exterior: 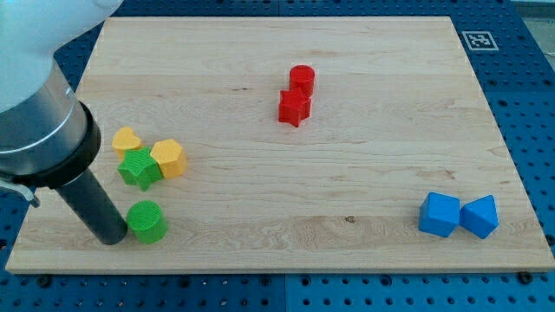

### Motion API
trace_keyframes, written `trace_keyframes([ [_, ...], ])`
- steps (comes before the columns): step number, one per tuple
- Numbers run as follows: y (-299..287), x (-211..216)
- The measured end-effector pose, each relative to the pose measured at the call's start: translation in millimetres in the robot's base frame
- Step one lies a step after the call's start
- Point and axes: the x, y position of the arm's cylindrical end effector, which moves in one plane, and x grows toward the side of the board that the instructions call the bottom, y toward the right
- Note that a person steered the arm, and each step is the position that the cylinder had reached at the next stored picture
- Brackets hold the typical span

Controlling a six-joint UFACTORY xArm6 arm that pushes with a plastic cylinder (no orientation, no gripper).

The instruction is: Move the green star left a bit

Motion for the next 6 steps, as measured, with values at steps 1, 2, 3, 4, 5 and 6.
trace_keyframes([
  [1, 5.3, 0.0],
  [2, 16.7, 0.0],
  [3, 29.6, -4.0],
  [4, 39.4, -16.8],
  [5, 61.6, -17.3],
  [6, 82.0, -19.0],
])
